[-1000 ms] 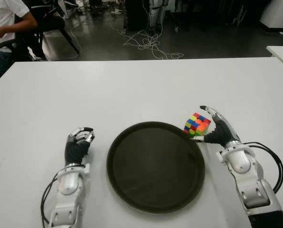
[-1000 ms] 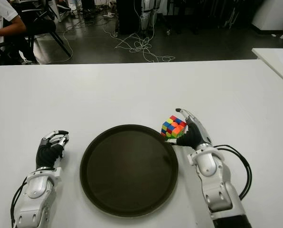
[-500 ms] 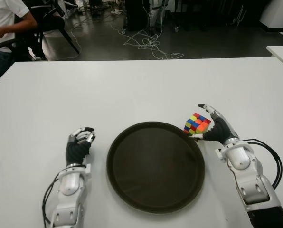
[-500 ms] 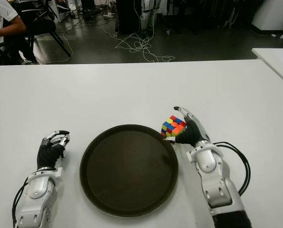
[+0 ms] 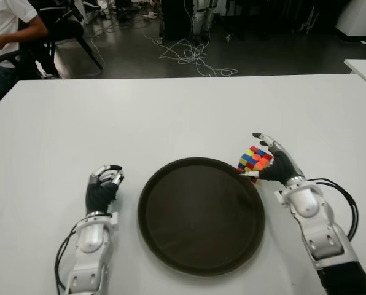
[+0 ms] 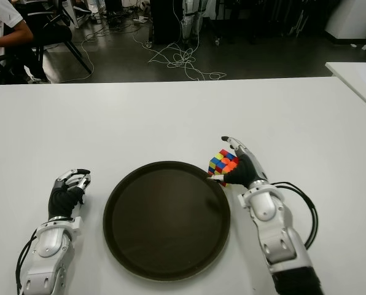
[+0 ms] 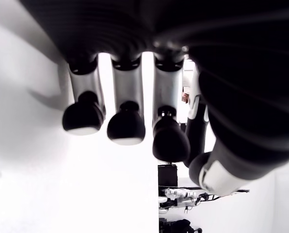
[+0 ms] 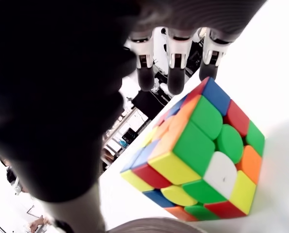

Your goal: Pick up the Rubik's Cube and put it in the plate

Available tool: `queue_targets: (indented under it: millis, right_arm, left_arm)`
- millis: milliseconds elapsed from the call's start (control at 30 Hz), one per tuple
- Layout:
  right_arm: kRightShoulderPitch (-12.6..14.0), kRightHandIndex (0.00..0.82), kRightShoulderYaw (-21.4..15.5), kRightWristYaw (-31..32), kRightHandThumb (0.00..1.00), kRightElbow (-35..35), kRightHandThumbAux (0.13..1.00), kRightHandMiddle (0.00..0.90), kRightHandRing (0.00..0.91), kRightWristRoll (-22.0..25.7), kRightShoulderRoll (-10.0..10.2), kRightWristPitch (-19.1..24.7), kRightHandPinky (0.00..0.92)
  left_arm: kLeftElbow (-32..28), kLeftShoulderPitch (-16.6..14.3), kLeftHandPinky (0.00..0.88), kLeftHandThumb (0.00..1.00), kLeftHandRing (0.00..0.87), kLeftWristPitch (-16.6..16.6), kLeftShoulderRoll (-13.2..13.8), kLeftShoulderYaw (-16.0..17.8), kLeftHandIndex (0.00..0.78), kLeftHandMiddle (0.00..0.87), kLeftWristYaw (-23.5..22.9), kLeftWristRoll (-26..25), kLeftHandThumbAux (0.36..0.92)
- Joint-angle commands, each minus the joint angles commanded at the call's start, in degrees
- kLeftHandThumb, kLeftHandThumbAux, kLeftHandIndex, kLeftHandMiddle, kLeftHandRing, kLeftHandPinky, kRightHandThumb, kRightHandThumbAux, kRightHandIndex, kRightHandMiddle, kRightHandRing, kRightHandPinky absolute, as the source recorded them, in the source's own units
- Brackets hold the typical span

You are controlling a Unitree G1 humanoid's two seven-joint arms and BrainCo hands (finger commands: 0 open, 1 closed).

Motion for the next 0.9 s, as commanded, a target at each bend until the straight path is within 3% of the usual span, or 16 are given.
queue_targets:
  millis: [333, 900]
  right_arm:
    - [-1.3, 0.174, 0.3, 0.2, 0.000, 2.7, 0.874, 0.135, 0.141, 2.6, 0.9, -2.0, 0.162]
    - [-3.6, 0.238, 2.6, -1.0, 0.000, 4.0, 0.839, 0.124, 0.159, 0.7, 0.7, -3.9, 0.240]
  left_arm:
    - [-0.6, 0.4, 0.838, 0.711, 0.842, -0.3, -0.5, 0.1, 0.444, 0.837, 0.2, -0.1, 0.704]
    - [-0.5, 0.5, 0.843, 0.712, 0.845, -0.5, -1.2, 0.7, 0.443, 0.837, 0.1, -1.4, 0.704]
